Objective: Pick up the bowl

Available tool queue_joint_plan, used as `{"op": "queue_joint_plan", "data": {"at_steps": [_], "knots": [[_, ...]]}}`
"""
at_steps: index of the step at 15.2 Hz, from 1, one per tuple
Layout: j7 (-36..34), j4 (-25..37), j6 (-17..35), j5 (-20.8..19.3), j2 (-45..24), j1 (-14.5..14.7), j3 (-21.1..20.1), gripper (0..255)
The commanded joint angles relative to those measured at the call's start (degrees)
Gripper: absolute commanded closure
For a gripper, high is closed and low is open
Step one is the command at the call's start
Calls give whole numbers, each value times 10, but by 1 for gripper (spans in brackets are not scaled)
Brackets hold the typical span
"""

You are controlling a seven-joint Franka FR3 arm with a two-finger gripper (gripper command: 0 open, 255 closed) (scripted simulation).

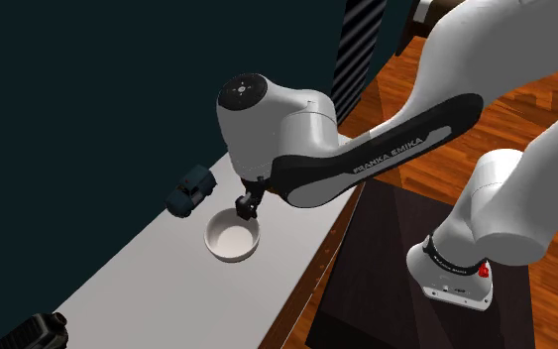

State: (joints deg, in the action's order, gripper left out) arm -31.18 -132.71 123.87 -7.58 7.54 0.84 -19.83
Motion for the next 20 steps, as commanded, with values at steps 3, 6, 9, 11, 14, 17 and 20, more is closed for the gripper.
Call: {"op": "queue_joint_plan", "data": {"at_steps": [3,6,9,11,14,17,20], "knots": [[-57,55,23,-41,-97,7,-18,0],[-97,100,33,-75,-169,20,-22,0],[-131,152,37,-105,-240,39,-19,0],[-150,190,36,-123,-287,54,-14,0],[-173,253,32,-144,-356,78,-5,0],[-179,258,41,-151,-372,83,-1,0],[-185,257,57,-160,-388,86,4,0]]}}
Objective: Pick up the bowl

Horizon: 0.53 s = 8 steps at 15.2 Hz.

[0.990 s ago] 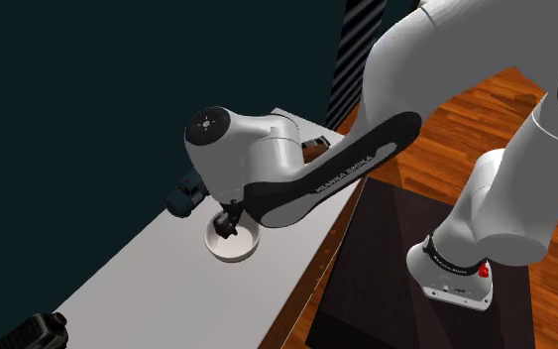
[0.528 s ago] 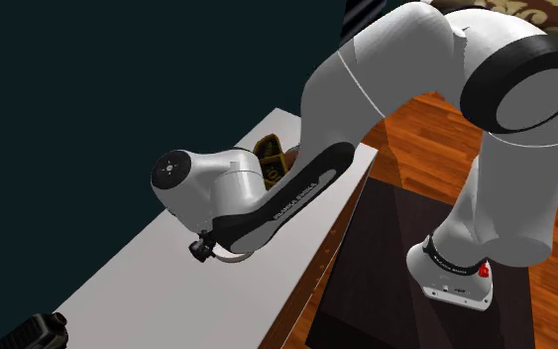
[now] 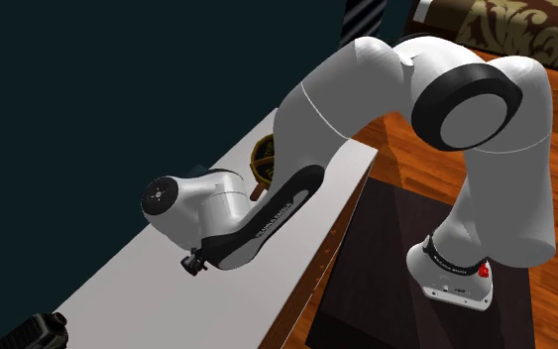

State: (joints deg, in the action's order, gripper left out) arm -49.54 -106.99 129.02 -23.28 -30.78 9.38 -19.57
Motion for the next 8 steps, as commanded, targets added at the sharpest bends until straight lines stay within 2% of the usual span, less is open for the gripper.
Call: {"op": "queue_joint_plan", "data": {"at_steps": [1,4,5,8], "knots": [[-4,0,10,-6,-11,2,4,0],[-8,0,18,-10,-19,4,7,0],[-8,0,18,-10,-19,4,7,255],[-8,0,18,-10,-20,4,7,255]]}}
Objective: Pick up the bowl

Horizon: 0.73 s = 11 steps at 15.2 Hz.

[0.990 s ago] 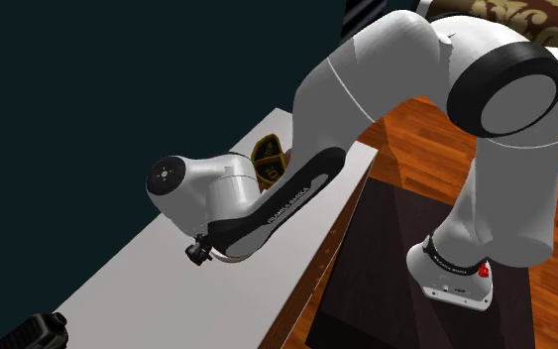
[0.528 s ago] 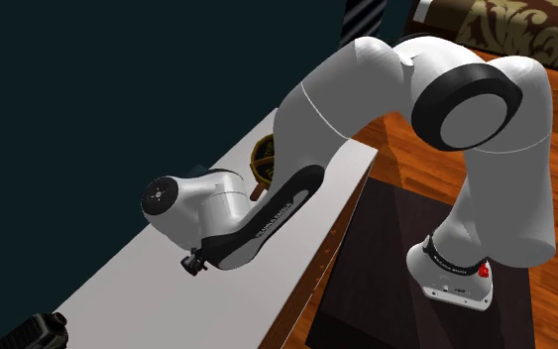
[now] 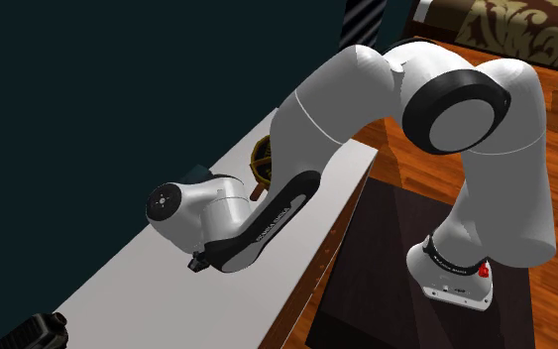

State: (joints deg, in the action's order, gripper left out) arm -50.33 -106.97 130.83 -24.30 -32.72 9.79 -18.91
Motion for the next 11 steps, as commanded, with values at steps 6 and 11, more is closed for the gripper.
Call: {"op": "queue_joint_plan", "data": {"at_steps": [6,11], "knots": [[0,0,0,0,0,0,0,255],[12,0,-25,14,27,-6,-9,255]]}}
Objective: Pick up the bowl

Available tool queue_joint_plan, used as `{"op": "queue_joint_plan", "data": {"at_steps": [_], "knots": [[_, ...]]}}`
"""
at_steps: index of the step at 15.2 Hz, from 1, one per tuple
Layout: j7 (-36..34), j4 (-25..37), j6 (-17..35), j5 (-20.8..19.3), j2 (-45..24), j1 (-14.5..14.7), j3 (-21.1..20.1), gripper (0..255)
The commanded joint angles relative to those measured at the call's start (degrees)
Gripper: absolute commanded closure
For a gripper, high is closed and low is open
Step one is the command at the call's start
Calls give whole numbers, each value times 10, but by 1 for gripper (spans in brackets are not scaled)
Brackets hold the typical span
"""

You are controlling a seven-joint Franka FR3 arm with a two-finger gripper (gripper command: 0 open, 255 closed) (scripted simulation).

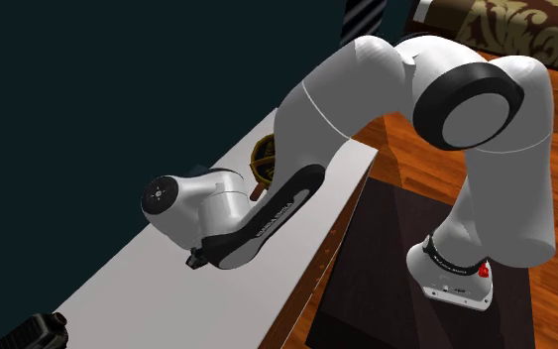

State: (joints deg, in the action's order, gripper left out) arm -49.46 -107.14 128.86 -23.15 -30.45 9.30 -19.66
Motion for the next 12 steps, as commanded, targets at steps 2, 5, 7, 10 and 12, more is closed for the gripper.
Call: {"op": "queue_joint_plan", "data": {"at_steps": [2,5,7,10,12], "knots": [[7,2,-16,8,15,-4,-5,255],[14,5,-32,17,30,-7,-10,255],[19,7,-43,22,40,-9,-13,255],[26,11,-59,30,54,-11,-17,255],[26,11,-60,31,54,-11,-17,255]]}}
